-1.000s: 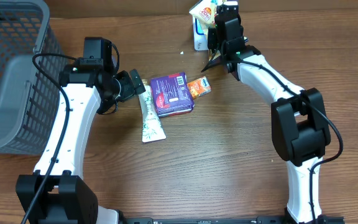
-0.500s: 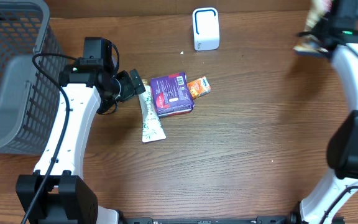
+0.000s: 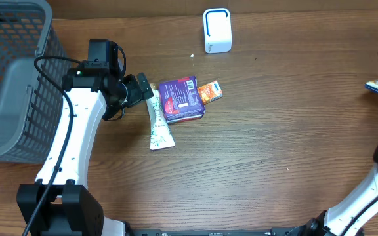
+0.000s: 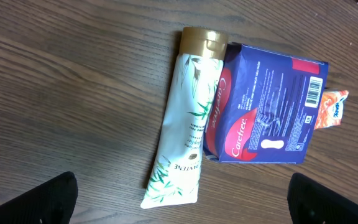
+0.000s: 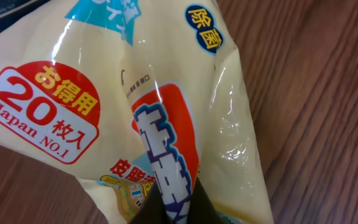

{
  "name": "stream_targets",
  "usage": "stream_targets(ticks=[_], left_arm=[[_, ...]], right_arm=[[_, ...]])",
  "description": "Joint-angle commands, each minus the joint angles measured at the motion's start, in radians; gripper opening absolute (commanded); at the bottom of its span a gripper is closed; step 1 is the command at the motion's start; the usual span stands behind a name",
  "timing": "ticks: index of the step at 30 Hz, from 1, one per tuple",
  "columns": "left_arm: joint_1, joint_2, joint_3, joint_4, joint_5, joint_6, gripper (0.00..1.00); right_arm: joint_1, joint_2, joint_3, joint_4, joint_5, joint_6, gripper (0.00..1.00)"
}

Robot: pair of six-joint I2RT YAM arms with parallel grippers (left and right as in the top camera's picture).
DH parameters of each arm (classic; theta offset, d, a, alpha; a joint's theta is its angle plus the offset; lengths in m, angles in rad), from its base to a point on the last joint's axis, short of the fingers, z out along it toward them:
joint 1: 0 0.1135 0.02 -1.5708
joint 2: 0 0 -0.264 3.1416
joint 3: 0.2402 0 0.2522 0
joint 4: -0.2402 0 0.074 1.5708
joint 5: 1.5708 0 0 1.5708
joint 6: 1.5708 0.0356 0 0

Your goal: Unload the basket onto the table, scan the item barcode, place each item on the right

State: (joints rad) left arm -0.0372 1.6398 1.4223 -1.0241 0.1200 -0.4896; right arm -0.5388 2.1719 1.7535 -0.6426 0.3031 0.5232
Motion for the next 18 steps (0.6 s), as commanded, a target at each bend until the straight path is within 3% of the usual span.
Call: stream_targets(ticks=[1,2,4,6,13,18], left_arm=[[0.003,0.010,0.018,0.004,0.004,0.022,1.00],[0.003,0.010,0.018,0.004,0.004,0.022,1.00],[0.003,0.010,0.018,0.004,0.004,0.022,1.00],[0.004,0.010,0.018,0.004,0.004,0.022,1.00],[0.004,0.010,0.018,0.004,0.004,0.022,1.00],[0.004,0.010,0.018,0.004,0.004,0.022,1.00]], right_arm=[[-0.020,0.006,0.013,0.035,0.010,0.006,0.24],[-0.024,0.006,0.013,0.045,0.010,-0.003,0.38],[-0.028,0.005,0.015,0.059,0.010,-0.008,0.84],[-0.031,-0.002,0.027,0.057,0.010,-0.041,0.98],[-0.028,-0.089,0.080,-0.001,0.005,-0.082,1.00],[-0.005,-0.226,0.086,-0.022,-0.203,-0.082,1.00]])
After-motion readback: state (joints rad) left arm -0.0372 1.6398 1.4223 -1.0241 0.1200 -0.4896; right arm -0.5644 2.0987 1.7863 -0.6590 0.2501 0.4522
